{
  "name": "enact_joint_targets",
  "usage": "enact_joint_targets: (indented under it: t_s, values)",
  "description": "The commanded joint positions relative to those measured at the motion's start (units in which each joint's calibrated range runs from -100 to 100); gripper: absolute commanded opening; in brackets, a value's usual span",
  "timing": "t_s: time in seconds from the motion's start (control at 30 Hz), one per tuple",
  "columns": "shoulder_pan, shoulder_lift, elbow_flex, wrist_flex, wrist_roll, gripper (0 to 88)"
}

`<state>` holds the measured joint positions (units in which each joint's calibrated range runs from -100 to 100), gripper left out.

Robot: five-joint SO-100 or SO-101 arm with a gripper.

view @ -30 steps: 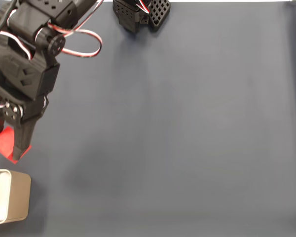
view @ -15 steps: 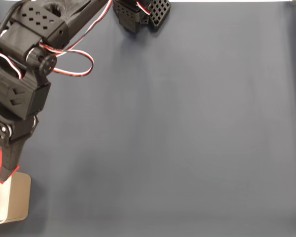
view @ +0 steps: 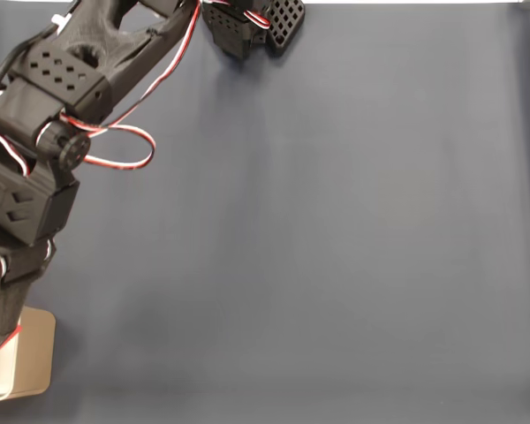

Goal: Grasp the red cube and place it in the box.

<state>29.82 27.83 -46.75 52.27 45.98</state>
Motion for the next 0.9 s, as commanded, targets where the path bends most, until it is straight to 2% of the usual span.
enact_joint_targets:
  t_s: [0.0, 0.87]
  values:
    - [0.58, 1.2, -6.72, -1.37, -0.39, 0.0]
    - [4.2, 12.11, -13.93, -9.4, 0.34, 0.1]
